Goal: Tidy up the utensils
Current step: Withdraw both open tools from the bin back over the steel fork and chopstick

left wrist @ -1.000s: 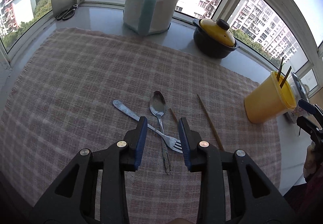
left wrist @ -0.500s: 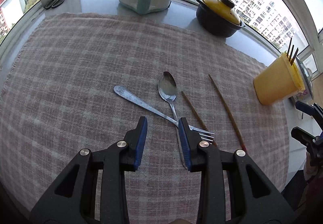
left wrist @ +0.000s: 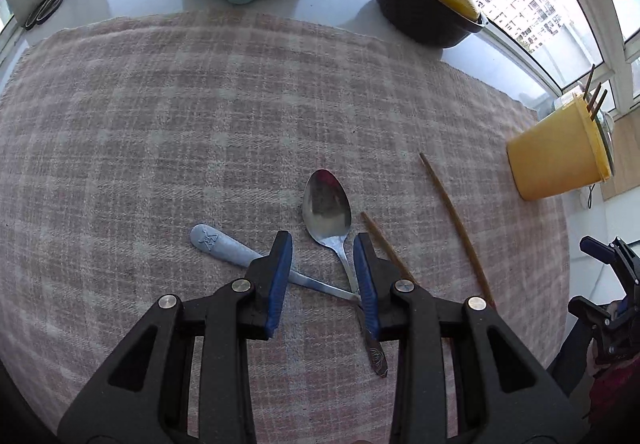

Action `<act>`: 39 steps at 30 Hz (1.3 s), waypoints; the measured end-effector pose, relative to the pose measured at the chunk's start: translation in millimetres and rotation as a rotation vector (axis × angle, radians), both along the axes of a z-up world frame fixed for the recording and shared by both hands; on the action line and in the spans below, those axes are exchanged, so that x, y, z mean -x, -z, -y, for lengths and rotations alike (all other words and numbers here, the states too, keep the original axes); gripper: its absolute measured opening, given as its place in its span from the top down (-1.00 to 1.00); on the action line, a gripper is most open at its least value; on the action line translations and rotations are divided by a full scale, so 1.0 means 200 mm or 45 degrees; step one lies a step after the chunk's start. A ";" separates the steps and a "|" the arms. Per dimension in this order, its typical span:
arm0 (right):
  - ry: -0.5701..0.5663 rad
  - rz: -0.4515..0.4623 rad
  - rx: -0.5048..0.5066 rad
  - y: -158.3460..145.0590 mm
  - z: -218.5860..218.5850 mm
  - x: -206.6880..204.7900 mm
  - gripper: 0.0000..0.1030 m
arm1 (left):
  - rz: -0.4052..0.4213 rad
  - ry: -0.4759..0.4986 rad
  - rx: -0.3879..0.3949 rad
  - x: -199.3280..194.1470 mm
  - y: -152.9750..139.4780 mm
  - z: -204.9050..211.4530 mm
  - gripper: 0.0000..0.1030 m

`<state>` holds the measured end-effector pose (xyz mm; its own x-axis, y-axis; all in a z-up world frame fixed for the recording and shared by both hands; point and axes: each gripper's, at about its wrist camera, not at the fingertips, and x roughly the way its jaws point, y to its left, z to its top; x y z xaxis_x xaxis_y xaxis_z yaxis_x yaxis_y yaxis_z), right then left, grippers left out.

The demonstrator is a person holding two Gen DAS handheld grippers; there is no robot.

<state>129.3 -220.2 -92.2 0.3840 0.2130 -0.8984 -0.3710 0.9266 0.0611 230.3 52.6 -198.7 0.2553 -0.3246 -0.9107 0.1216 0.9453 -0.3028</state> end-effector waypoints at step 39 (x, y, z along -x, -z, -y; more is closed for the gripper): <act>0.044 -0.107 -0.044 0.09 0.03 -0.03 -0.73 | -0.081 -0.007 0.023 0.44 0.07 -0.04 0.39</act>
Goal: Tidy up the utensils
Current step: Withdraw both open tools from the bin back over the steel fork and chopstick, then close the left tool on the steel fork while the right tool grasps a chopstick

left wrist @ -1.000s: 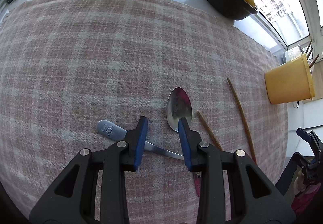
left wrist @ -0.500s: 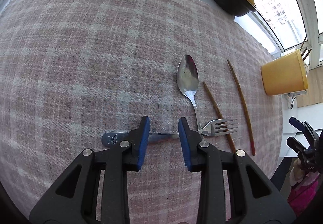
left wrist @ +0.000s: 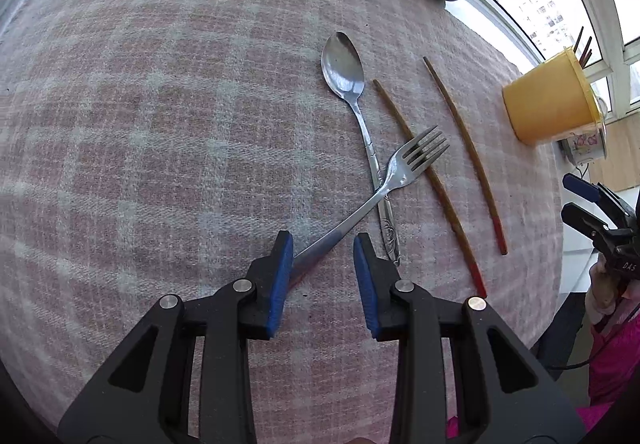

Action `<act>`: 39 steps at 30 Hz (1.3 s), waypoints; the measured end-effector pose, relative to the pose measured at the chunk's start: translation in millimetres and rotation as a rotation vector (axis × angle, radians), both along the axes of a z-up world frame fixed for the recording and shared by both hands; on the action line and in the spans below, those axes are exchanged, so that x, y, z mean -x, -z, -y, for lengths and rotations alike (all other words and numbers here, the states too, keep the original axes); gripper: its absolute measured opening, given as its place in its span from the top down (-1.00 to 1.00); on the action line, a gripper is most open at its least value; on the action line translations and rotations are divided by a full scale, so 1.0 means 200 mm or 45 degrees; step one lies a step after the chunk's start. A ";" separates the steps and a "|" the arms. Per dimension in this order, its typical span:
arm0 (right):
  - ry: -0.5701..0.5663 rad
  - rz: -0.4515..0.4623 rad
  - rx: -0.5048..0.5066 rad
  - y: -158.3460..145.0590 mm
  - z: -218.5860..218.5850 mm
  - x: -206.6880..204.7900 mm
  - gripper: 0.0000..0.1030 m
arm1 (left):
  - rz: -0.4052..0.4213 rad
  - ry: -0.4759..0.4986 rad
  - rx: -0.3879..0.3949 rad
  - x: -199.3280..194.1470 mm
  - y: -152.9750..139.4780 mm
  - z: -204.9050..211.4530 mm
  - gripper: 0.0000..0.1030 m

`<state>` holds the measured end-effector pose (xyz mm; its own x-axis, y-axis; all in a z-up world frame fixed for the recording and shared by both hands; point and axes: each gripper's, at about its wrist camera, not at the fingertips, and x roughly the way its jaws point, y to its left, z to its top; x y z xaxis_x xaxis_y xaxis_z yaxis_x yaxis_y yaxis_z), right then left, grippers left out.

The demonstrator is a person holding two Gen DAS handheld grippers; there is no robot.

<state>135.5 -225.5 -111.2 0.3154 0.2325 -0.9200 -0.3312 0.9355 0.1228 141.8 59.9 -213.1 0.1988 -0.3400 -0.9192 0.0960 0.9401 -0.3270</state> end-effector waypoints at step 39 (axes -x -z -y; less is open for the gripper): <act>-0.150 -0.222 0.062 0.26 -0.34 -0.39 0.00 | 0.076 0.272 -0.207 -0.18 0.02 0.26 0.78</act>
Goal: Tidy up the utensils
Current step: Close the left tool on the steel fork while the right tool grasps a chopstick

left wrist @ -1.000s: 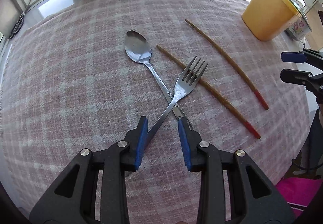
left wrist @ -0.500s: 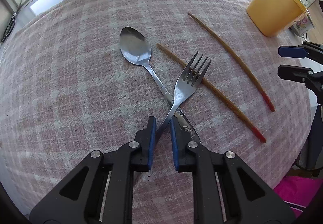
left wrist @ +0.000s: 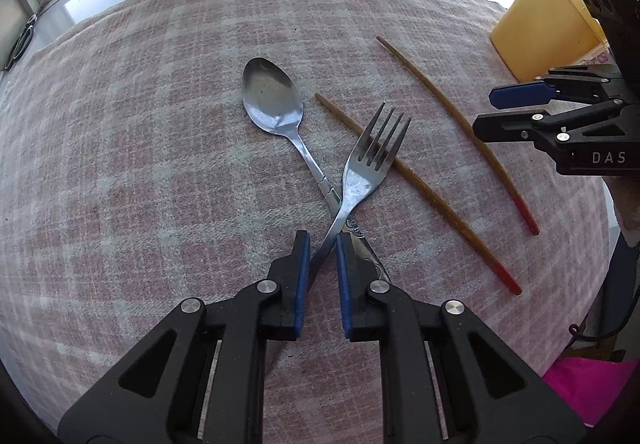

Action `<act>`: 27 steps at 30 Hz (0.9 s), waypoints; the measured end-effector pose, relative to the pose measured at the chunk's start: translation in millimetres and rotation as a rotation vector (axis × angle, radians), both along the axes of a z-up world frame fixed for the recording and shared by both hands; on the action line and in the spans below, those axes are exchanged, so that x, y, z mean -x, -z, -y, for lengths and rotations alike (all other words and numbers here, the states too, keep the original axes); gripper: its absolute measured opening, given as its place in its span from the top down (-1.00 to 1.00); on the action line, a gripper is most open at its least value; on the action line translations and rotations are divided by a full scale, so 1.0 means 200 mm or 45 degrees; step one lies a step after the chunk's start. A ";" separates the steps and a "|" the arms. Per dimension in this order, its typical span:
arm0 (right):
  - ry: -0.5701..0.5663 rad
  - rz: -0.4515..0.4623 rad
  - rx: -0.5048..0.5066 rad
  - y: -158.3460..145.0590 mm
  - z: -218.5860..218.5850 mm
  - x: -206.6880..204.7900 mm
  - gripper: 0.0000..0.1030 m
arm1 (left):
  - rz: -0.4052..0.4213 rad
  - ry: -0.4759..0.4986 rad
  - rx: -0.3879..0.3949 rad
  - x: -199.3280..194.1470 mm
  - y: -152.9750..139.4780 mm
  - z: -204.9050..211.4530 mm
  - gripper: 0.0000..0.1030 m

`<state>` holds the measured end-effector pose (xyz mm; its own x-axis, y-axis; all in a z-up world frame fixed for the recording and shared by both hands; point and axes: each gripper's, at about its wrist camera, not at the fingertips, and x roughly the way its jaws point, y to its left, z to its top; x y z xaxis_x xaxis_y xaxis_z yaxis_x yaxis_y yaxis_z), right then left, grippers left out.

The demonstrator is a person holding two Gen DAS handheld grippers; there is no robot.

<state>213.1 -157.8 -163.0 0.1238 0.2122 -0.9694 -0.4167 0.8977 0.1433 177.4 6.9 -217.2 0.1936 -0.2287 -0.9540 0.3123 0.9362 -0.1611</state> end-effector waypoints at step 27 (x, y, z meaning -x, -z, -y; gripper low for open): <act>-0.004 -0.007 0.074 0.07 -0.06 -0.05 0.93 | 0.035 -0.271 0.214 0.19 -0.07 -0.17 0.93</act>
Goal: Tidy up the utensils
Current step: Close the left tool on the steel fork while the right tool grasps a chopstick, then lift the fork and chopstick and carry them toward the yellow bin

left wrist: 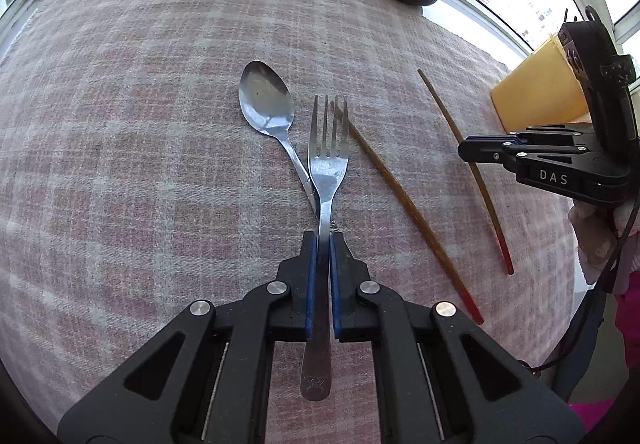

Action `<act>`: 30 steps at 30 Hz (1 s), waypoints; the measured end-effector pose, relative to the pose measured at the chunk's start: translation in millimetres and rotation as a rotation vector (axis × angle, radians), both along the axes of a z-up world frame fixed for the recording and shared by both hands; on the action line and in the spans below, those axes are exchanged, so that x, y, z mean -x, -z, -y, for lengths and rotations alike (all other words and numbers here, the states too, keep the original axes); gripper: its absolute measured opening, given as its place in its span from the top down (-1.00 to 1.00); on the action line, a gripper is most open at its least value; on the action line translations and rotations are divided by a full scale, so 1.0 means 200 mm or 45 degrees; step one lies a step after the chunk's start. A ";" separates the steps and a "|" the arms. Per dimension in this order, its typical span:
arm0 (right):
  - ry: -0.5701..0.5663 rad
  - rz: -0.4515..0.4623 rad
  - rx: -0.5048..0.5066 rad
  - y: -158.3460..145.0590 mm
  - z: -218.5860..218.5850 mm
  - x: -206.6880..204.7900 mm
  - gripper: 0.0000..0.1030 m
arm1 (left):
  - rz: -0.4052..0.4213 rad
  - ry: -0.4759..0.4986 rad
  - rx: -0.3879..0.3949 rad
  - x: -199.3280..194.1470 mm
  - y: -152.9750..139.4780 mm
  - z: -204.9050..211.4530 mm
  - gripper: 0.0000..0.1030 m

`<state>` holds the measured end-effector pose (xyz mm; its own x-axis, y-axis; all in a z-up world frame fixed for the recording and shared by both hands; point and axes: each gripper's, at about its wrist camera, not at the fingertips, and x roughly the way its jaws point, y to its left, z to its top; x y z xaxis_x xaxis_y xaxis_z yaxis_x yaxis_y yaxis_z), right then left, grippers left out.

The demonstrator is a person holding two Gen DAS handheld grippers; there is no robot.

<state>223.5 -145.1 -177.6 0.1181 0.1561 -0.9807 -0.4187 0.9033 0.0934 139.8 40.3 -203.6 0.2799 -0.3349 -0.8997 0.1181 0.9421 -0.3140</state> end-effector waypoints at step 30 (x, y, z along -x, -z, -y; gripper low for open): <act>-0.068 0.029 0.006 -0.05 0.08 0.14 0.93 | -0.044 -0.001 -0.181 -0.06 0.04 -0.03 0.91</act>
<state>195.9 -161.3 -166.7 0.1323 0.1582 -0.9785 -0.4681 0.8801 0.0790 151.2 45.7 -210.9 0.2478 -0.2031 -0.9473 0.1088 0.9774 -0.1811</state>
